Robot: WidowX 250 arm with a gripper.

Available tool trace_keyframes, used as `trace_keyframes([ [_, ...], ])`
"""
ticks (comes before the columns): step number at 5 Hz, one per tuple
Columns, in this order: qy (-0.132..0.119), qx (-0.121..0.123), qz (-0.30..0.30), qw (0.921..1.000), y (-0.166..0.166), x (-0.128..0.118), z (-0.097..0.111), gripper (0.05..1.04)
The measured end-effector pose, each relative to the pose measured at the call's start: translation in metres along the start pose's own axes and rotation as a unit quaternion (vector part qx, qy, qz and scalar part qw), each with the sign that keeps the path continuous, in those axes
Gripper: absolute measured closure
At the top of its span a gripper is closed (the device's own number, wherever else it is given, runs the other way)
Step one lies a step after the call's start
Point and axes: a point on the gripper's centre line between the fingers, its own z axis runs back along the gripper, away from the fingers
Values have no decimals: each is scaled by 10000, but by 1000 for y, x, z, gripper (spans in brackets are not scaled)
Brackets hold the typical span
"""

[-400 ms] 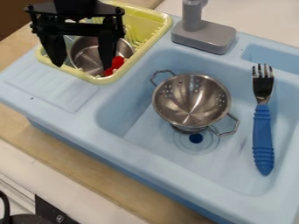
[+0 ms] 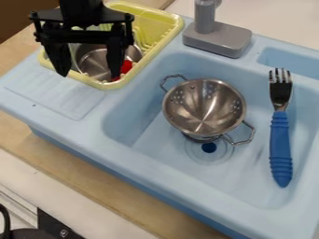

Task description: Mova o morango para dentro do escorredor prata dentro da pia

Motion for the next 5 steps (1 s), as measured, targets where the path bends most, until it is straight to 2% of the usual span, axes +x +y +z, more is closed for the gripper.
trace_keyframes([
  [1,-32,-98,487,9988,7,11,3,85],
  [3,89,-298,1756,9840,19,40,-1,85],
  [4,236,-399,2130,9759,11,56,-12,85],
  [5,233,-405,2207,9742,1,67,-16,85],
])
